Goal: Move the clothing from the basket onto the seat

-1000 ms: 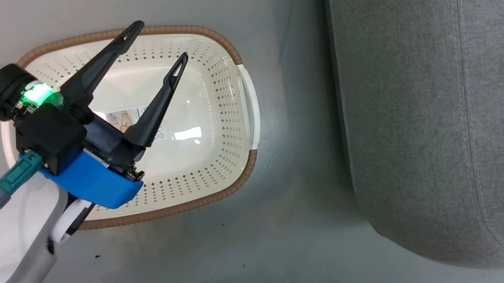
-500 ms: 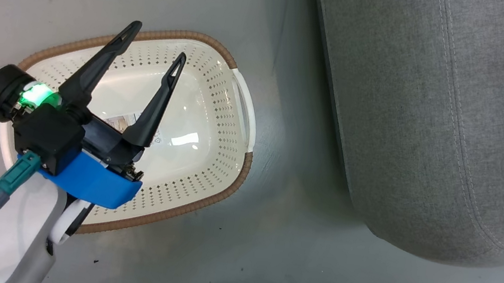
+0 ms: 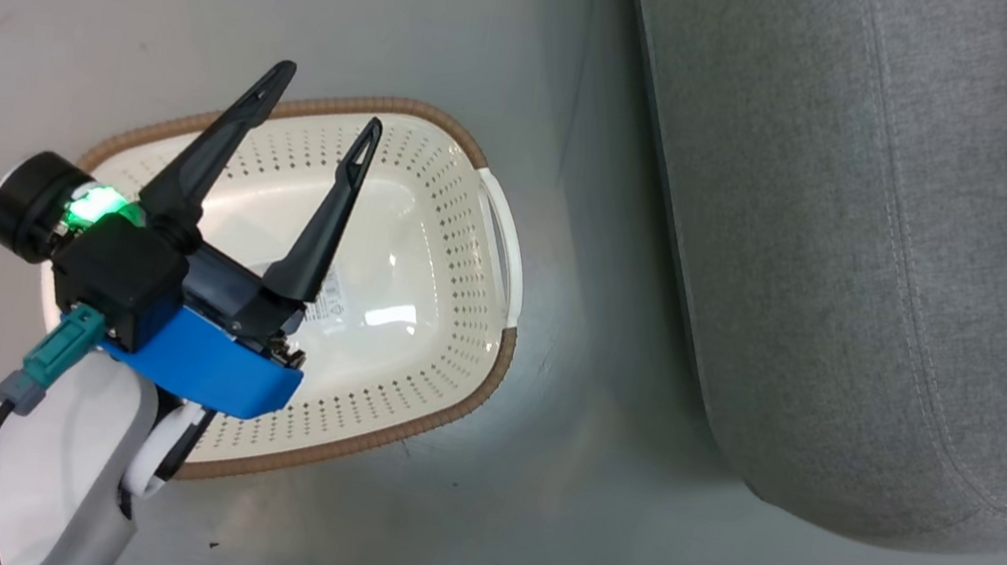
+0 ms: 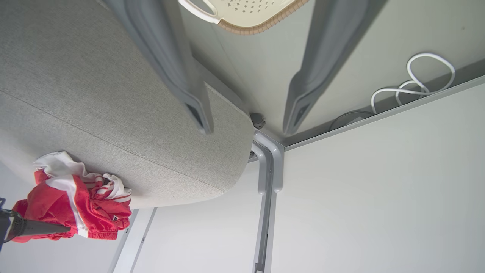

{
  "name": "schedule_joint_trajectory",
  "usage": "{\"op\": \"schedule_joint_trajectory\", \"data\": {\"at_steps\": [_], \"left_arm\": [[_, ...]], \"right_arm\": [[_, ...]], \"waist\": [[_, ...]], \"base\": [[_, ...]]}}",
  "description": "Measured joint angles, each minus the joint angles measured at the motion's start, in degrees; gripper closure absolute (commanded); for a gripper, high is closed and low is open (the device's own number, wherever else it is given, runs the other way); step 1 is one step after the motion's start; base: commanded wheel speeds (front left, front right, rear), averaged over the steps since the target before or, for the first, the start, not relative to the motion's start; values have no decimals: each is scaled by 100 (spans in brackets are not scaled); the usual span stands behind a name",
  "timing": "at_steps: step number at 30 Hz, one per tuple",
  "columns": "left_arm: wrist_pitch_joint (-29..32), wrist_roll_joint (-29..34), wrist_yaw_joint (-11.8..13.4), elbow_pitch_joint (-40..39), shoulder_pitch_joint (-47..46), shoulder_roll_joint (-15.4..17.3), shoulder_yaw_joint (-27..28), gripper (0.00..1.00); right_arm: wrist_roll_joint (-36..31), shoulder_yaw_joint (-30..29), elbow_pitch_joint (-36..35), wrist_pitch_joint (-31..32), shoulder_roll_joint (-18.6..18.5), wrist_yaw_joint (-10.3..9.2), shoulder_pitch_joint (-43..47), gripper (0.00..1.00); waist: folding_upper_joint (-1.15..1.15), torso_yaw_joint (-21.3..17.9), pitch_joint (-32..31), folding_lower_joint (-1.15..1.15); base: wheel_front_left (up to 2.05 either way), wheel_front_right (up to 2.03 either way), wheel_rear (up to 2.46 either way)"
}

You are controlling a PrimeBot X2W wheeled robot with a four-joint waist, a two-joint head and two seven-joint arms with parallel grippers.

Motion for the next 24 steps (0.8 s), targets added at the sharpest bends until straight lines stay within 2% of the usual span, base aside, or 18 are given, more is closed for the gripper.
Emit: {"op": "schedule_joint_trajectory", "data": {"at_steps": [9,14,20,24], "left_arm": [[-14,-59,-60,282,296,-476,202,0],[-15,-60,-120,469,602,-782,441,0],[-15,-64,-186,743,1044,-1163,717,0],[-19,-49,-203,899,1304,-1369,911,0]], "right_arm": [[-101,123,-146,-30,-55,0,683,0],[-193,159,-350,74,33,0,1200,0],[-352,134,-776,263,203,0,1993,0],[-497,42,-1302,365,330,-1,2537,0]], "waist": [[0,149,-615,0],[0,240,-1121,0],[0,373,-1808,-1],[0,515,-2253,-2]], "base": [[0,0,0],[0,0,0],[0,0,0],[0,0,0]]}}
